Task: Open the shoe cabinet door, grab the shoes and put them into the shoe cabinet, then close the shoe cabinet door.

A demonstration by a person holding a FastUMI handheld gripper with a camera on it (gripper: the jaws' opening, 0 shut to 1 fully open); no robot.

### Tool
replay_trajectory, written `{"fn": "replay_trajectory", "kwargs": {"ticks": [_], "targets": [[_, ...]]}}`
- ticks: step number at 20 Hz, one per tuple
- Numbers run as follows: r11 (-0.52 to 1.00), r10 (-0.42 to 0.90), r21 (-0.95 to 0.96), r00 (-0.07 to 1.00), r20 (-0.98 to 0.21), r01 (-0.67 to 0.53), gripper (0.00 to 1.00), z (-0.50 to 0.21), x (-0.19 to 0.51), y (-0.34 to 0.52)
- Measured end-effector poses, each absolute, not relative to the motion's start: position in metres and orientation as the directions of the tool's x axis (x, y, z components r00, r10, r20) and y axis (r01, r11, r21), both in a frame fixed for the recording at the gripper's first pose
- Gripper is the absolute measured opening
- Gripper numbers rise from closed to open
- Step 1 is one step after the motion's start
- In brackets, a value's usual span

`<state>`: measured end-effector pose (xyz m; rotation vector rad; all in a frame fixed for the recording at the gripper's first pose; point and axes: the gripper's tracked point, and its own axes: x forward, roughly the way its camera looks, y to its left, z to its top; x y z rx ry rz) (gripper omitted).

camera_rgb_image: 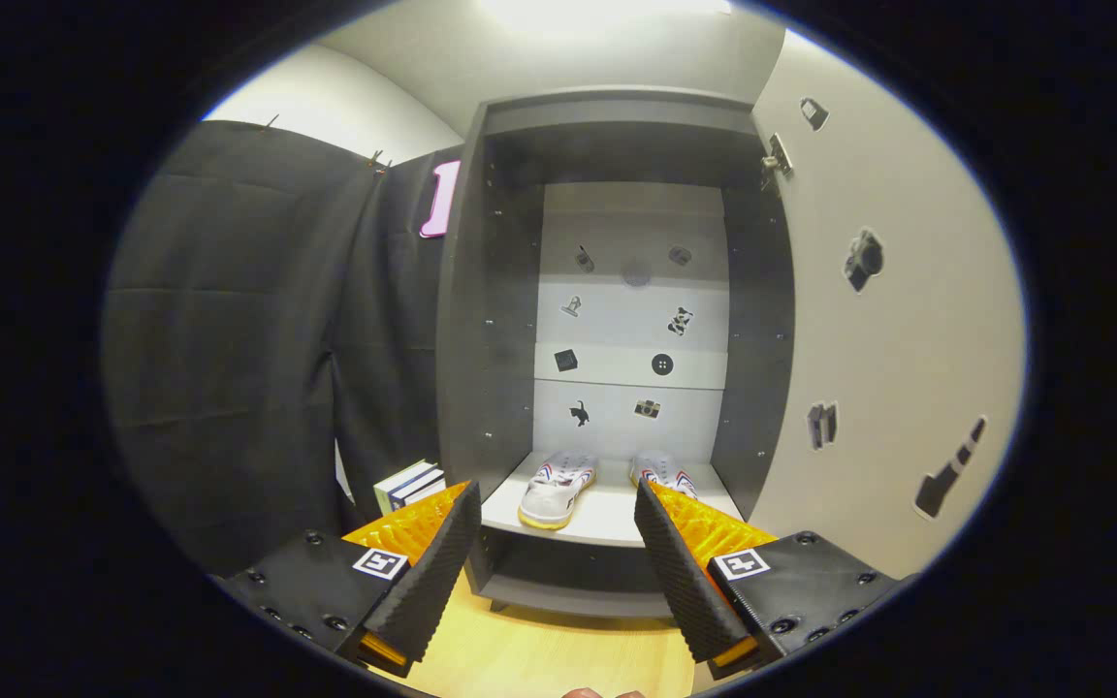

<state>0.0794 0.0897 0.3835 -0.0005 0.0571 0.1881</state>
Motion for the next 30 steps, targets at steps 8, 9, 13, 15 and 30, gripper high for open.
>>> {"fn": "replay_trajectory", "kwargs": {"ticks": [8, 9, 13, 15, 30], "targets": [[0.979, 0.204, 0.017, 0.972, -0.115, -0.204, 0.97, 0.337, -0.060, 0.074], [0.986, 0.169, 0.025, 0.978, -0.121, -0.167, 0.97, 0.336, -0.074, 0.058], [0.995, 0.058, 0.086, 0.993, -0.099, -0.050, 0.97, 0.350, -0.116, 0.001], [0.994, -0.004, 0.104, 0.995, -0.096, 0.014, 0.97, 0.355, -0.130, -0.030], [0.987, -0.148, 0.062, 0.989, 0.001, 0.148, 0.97, 0.390, -0.086, -0.242]]}}
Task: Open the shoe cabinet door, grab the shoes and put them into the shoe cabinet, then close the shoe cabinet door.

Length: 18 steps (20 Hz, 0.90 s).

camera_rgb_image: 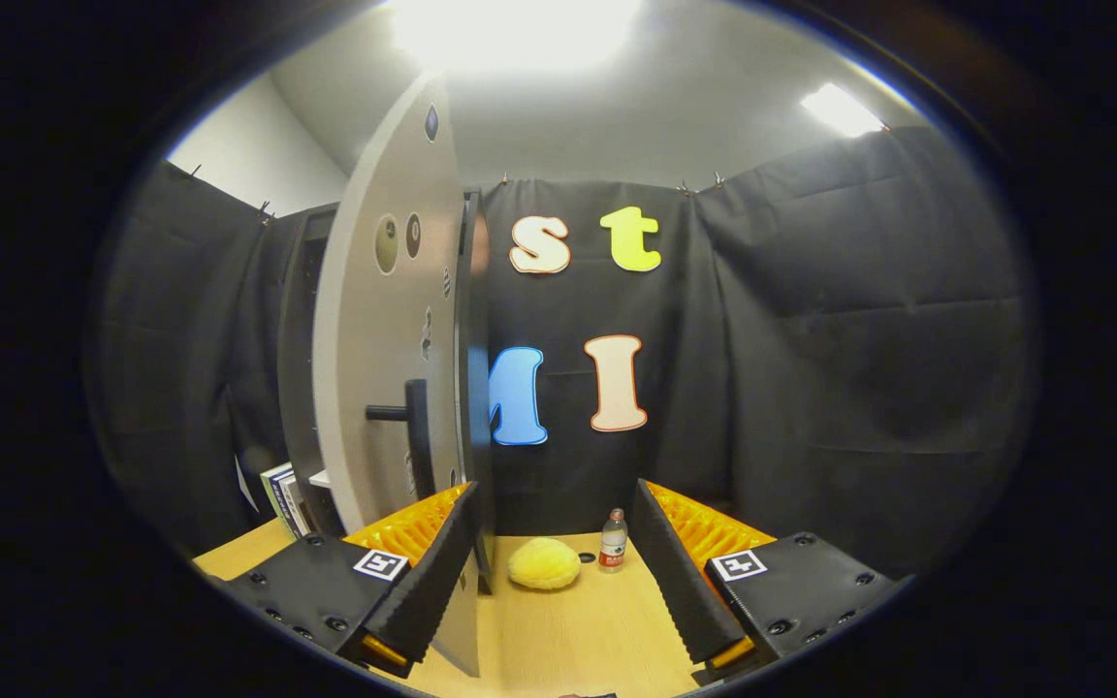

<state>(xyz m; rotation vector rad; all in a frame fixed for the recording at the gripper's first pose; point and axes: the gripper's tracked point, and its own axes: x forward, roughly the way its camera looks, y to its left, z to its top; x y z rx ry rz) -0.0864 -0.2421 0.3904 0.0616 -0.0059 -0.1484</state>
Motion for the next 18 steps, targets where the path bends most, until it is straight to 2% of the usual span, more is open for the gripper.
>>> {"fn": "replay_trajectory", "kwargs": {"ticks": [7, 13, 18], "targets": [[0.996, 0.027, 0.091, 0.999, -0.040, -0.023, 0.97, 0.375, -0.033, -0.226], [0.998, 0.004, 0.060, 0.998, -0.067, 0.000, 0.94, 0.374, -0.035, -0.215], [0.990, -0.040, 0.132, 0.994, -0.098, 0.053, 0.94, 0.370, -0.051, -0.189]]}}
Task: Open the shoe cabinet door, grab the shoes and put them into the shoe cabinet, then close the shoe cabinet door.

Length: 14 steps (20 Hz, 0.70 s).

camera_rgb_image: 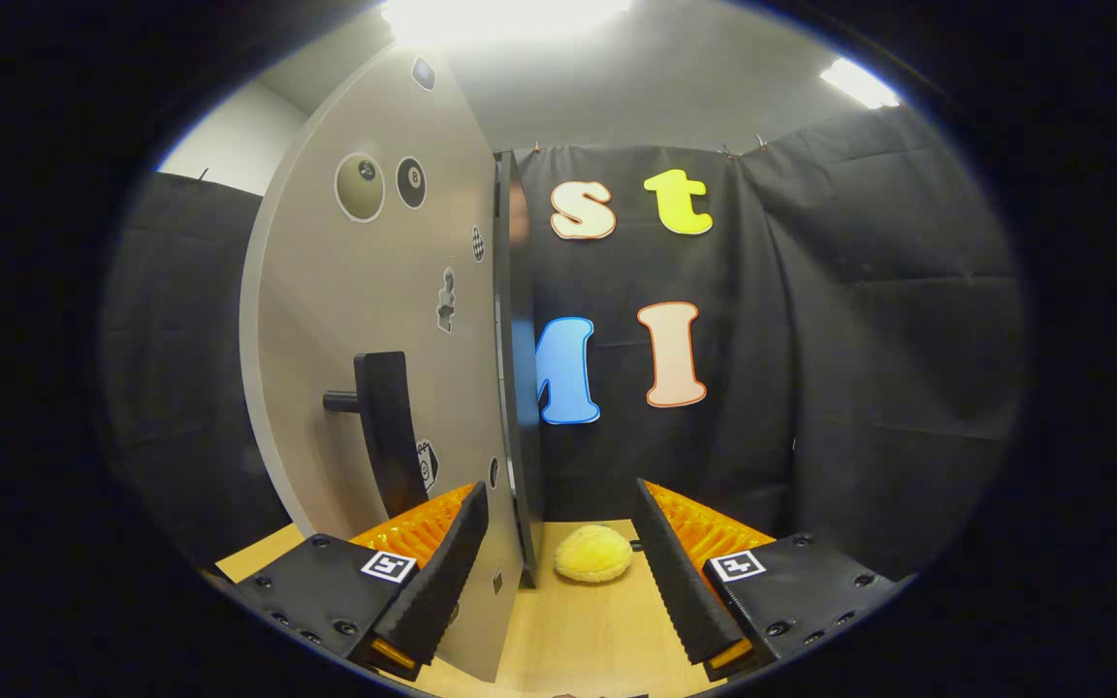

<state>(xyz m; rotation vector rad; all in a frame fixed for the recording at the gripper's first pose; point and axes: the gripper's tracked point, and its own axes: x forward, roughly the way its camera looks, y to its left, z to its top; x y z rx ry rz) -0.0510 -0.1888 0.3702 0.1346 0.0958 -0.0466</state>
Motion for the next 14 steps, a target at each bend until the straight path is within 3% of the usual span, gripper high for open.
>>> {"fn": "replay_trajectory", "kwargs": {"ticks": [9, 14], "targets": [[0.984, 0.015, 0.176, 0.990, -0.143, 0.011, 0.97, 0.367, -0.043, -0.096], [0.987, 0.089, 0.144, 0.987, -0.131, -0.070, 0.97, 0.367, -0.017, -0.039]]}}
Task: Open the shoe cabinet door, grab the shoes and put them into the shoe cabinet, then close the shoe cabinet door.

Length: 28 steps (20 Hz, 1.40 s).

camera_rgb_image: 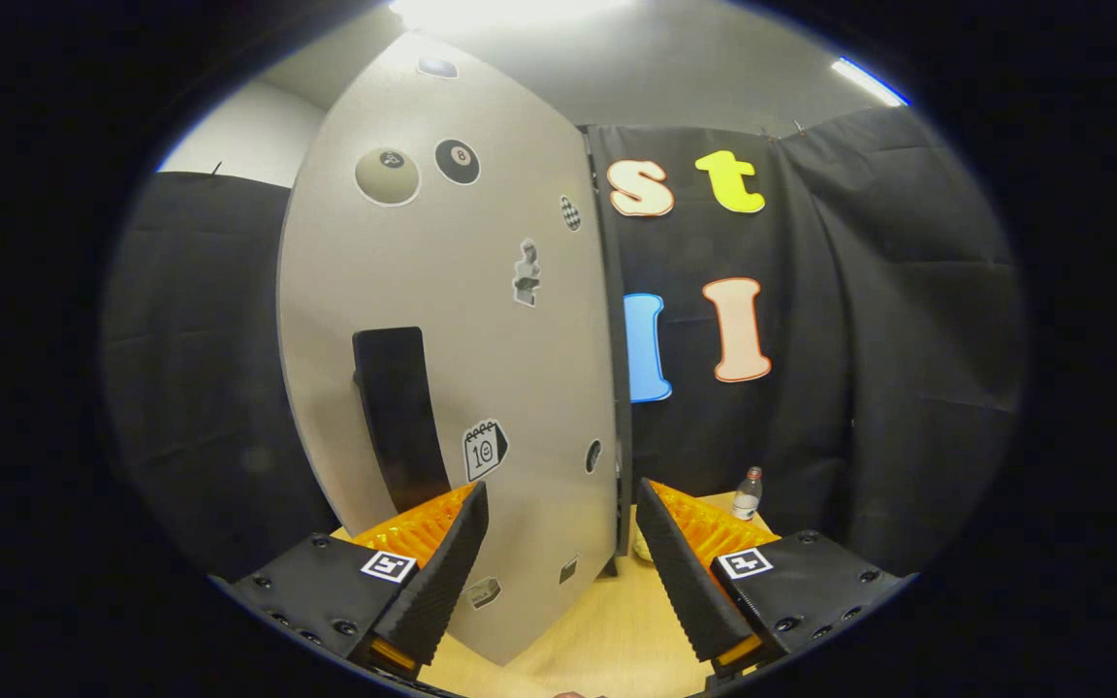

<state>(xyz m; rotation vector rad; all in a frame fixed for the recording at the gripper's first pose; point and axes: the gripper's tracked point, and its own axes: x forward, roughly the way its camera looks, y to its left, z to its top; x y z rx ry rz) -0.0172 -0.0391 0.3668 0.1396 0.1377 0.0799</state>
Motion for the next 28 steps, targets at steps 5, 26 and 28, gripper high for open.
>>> {"fn": "replay_trajectory", "kwargs": {"ticks": [5, 26, 28], "targets": [[0.970, 0.213, 0.146, 0.967, -0.142, -0.192, 0.97, 0.361, 0.013, 0.028], [0.989, 0.079, 0.132, 0.988, -0.133, -0.061, 0.98, 0.366, -0.014, -0.023], [0.989, 0.073, 0.140, 0.988, -0.133, -0.054, 0.98, 0.366, -0.013, -0.026]]}}
